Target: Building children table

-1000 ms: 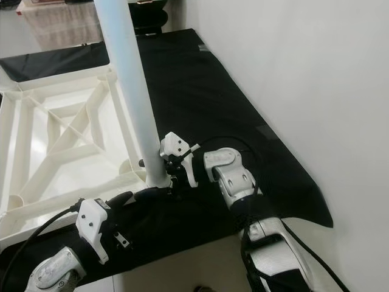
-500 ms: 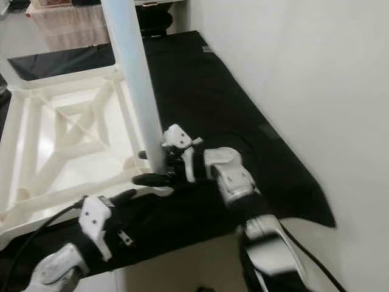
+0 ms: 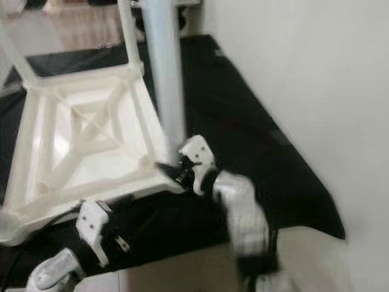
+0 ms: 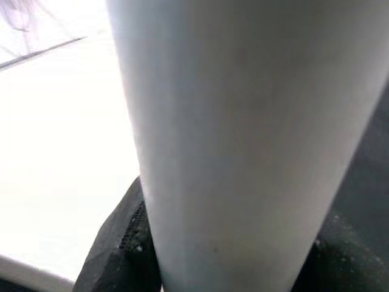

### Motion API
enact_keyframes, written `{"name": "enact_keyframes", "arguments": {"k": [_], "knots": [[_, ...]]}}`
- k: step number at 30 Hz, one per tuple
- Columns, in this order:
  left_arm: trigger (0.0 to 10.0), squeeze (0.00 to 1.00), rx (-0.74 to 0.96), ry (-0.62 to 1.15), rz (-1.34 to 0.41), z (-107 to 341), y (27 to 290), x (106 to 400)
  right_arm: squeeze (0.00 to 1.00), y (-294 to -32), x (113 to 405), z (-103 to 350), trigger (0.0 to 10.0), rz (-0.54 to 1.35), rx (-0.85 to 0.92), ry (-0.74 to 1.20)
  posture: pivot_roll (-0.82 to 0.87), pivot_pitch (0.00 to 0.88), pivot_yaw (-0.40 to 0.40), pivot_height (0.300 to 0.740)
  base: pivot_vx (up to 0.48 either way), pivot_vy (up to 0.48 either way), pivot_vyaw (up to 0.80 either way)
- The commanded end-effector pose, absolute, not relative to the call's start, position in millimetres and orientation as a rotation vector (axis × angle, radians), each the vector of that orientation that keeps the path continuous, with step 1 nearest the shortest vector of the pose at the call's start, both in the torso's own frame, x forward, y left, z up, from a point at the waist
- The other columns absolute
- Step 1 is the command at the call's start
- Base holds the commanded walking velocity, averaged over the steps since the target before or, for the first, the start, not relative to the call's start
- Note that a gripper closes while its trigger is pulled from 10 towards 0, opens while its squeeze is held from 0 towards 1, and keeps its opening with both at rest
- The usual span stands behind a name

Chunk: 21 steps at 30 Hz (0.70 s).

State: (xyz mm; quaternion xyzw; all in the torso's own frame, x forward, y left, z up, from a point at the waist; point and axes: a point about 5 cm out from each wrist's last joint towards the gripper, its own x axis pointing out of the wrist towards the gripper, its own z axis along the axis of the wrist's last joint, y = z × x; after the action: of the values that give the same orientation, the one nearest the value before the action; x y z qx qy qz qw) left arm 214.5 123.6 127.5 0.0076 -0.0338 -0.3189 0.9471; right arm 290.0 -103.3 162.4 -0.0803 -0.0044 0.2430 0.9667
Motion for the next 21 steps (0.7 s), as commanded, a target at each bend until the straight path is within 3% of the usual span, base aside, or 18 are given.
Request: {"name": "enact_keyframes", "arguments": {"k": [1,8,9,10,11,17,18,19,20,21], "knots": [[10.0,0.0,0.016,-0.036,-0.646,122.0,127.9,214.3,0.0,-108.7,282.4,138.7,0.0,0.442,-0.218,0.117,0.04,0.209,0.004,0.74,0.0,0.0,0.0],[10.0,0.0,0.029,-0.031,-0.673,119.1,124.2,218.0,0.0,-88.0,315.2,159.5,0.0,0.506,-0.164,0.048,0.04,0.173,0.002,0.74,0.0,0.0,0.0],[10.0,0.0,0.026,-0.032,-0.669,118.7,123.5,217.9,0.0,-78.0,313.8,162.6,10.0,0.574,-0.136,0.042,0.03,0.169,0.008,0.74,0.0,0.0,0.0],[10.0,0.0,0.024,-0.033,-0.665,118.6,123.0,217.9,0.0,-70.5,310.1,165.5,10.0,0.606,-0.116,0.044,0.03,0.169,0.008,0.74,0.0,0.0,0.0],[10.0,0.0,0.021,-0.034,-0.663,118.6,122.4,218.1,1.0,-63.7,307.1,170.4,10.0,0.668,-0.093,0.039,0.03,0.165,0.004,0.74,0.0,0.0,0.0],[10.0,0.0,0.022,-0.034,-0.663,118.6,122.6,218.6,1.0,-51.7,301.2,191.9,10.0,0.966,-0.019,-0.039,0.04,0.158,0.004,0.74,0.0,0.0,0.0],[10.0,0.0,0.022,-0.034,-0.662,118.3,122.5,218.5,0.11,-54.3,301.8,193.8,10.0,1.029,-0.044,-0.057,0.05,0.155,0.003,0.74,0.0,0.0,0.0],[10.0,0.0,0.023,-0.034,-0.662,118.1,122.3,218.4,0.11,-56.6,301.7,195.7,10.0,1.095,-0.067,-0.071,0.05,0.155,0.003,0.74,0.0,0.0,0.0],[10.0,0.0,0.023,-0.033,-0.663,117.6,122.0,218.1,0.0,-61.0,304.0,198.4,10.0,1.161,-0.108,-0.085,0.05,0.152,0.006,0.74,0.0,0.0,0.0],[10.0,0.0,0.023,-0.033,-0.663,117.6,122.0,218.1,0.0,-61.0,304.0,198.4,10.0,1.161,-0.108,-0.085,0.05,0.152,0.006,0.74,0.0,0.0,0.0]]}}
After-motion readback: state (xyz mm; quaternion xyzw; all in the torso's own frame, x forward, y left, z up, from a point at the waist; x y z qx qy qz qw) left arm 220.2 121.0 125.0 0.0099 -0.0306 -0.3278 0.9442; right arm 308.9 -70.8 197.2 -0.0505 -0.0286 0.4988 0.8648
